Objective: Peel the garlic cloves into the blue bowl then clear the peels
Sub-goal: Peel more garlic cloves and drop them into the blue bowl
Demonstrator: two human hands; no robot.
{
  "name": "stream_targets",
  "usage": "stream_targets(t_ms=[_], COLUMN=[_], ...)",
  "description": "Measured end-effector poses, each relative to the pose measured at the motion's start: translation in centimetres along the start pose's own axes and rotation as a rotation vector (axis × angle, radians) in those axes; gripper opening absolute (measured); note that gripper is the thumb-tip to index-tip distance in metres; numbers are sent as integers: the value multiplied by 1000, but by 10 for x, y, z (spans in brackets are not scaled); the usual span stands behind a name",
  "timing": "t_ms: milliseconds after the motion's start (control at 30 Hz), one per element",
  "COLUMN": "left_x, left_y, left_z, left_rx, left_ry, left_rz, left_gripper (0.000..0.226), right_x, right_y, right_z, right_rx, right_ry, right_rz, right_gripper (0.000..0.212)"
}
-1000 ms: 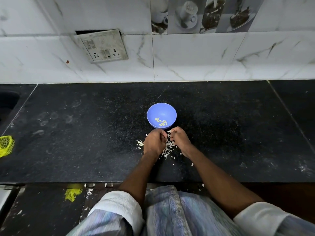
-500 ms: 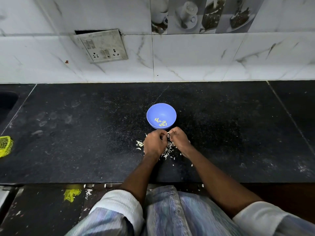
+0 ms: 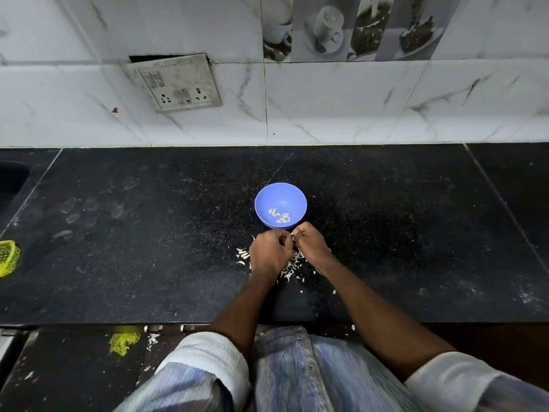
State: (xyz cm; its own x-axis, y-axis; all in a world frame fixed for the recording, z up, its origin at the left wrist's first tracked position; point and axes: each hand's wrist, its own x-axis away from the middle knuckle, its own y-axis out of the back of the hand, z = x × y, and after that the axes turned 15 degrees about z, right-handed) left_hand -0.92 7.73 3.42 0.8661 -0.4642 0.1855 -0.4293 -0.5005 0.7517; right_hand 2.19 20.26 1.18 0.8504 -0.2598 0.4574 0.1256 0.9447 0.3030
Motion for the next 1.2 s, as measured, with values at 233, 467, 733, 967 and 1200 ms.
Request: stream_targets(t_ms=[233, 467, 733, 967, 1200], left_x=[-1, -4, -7, -5, -5], left_y=[-2, -7, -4, -8, -11], left_z=[-1, 5, 0, 10, 13], left_rx=[52, 241, 483, 189, 433], left_ry=[6, -21, 141, 87, -26], left_rz=[21, 1, -10, 49, 131], left_gripper=[32, 29, 34, 49, 22], right_x=[2, 6, 6, 10, 17], right_y=[-1, 1, 7, 8, 12], right_z=[5, 11, 15, 16, 6], right_rx=[-86, -243, -473, -443, -401], right_ry=[-9, -66, -144, -88, -38], right_rz=[40, 124, 155, 58, 30], right_gripper=[16, 18, 18, 31, 10])
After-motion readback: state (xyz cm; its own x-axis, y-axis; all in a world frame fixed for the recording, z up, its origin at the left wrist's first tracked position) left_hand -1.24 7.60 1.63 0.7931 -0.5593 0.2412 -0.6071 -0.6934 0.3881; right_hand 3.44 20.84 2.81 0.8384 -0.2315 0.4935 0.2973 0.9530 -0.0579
